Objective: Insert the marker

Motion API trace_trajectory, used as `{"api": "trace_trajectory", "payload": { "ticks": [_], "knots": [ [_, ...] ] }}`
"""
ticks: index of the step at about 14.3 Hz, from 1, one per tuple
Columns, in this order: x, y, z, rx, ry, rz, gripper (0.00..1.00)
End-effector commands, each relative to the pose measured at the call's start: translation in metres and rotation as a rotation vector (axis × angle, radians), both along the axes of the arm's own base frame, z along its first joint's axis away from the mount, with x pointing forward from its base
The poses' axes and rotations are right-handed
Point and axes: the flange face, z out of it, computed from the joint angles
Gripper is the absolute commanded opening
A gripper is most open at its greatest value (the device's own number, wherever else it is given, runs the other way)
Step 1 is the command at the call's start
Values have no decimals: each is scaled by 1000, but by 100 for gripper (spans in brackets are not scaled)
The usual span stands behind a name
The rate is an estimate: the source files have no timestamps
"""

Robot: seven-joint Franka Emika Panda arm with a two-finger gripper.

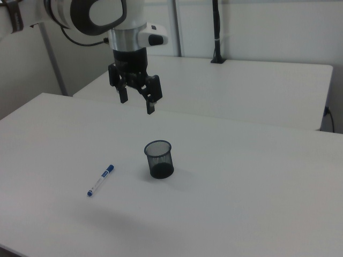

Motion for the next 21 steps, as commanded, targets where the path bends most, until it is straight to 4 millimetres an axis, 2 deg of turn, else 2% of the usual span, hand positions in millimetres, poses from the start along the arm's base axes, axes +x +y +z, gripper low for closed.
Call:
{"api": "trace_trajectory", "payload": {
  "ticks": [1, 21],
  "knots": [
    [-7, -21, -5, 1, 27, -11, 100],
    [-5, -15, -5, -8, 22, 31, 100]
  ]
}}
